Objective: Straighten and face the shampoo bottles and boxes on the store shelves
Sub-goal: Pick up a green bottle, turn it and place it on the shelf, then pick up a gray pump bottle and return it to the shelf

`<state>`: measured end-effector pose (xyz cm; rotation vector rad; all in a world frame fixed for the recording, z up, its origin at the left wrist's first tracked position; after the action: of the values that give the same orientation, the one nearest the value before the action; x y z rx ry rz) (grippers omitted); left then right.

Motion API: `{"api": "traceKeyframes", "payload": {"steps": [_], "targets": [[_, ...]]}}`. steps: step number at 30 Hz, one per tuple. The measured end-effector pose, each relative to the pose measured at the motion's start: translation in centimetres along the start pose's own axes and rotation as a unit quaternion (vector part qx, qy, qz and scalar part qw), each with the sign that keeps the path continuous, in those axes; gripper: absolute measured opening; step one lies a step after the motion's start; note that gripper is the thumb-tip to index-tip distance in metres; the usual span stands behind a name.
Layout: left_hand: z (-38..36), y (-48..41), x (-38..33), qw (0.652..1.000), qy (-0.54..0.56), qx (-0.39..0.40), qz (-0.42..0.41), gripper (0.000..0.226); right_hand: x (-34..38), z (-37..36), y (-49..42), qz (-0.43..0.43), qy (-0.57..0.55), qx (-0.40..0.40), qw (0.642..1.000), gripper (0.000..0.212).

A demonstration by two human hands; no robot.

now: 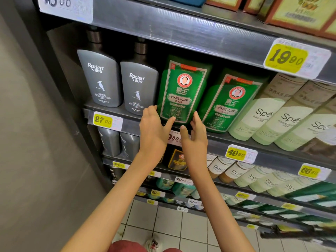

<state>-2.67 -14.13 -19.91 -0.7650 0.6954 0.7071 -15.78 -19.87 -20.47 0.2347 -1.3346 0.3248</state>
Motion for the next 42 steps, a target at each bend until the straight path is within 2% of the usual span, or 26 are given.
{"api": "traceKeyframes", "payload": {"steps": [10, 15, 18, 22, 25, 28, 31, 35, 39, 42], "targets": [[-0.2, -0.2, 0.2, 1.000, -0.018, 0.022, 0.008, 0.048, -0.9, 0.5, -0.9, 0.013, -0.013, 0.003, 1.000, 0.051], [1.5, 1.2, -0.9, 0.995, 0.092, -0.024, -0.031, 0.039, -0.9, 0.6, -1.0, 0.011, -0.002, 0.035, 0.999, 0.050], [1.6, 1.3, -1.4, 0.994, 0.103, -0.025, -0.040, 0.039, -0.7, 1.0, -1.0, 0.011, 0.013, 0.051, 0.999, 0.048], [1.8, 1.4, -0.3, 0.989, 0.148, 0.021, 0.018, 0.036, 0.5, 1.4, 0.9, 0.040, 0.025, 0.039, 0.998, 0.041], [3.0, 2.8, 1.0, 0.981, 0.172, 0.057, 0.073, 0.032, 1.7, 0.5, 2.6, 0.042, 0.006, 0.071, 0.997, 0.037], [5.4, 5.4, 2.2, 0.982, 0.158, 0.055, 0.092, 0.030, 2.4, -0.7, 3.9, 0.039, -0.004, 0.095, 0.995, 0.036], [7.9, 8.0, 3.6, 0.984, 0.141, 0.027, 0.105, 0.029, 4.8, -2.4, 5.0, 0.114, 0.014, 0.108, 0.988, 0.037], [10.2, 8.9, 4.1, 0.988, 0.103, 0.008, 0.113, 0.027, 9.5, -4.0, 4.6, 0.211, 0.033, 0.087, 0.973, 0.042], [13.3, 6.7, 4.0, 0.989, 0.111, -0.040, 0.090, 0.026, 12.9, -5.7, 2.7, 0.274, 0.077, 0.061, 0.957, 0.049], [14.3, 4.9, 4.1, 0.988, 0.127, -0.042, 0.078, 0.026, 13.9, -6.8, 1.8, 0.284, 0.115, 0.034, 0.951, 0.052]]}}
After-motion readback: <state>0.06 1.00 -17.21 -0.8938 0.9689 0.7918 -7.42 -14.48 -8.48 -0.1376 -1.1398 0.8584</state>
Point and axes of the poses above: each hand's wrist, its own y-axis away from the middle knuckle, its own z-axis out of the back of the hand, x = y × z, the point moved 8 cm from there along -y, towards the middle knuckle, and after that the axes turned 5 degrees about -z, right-handed, at the moved point
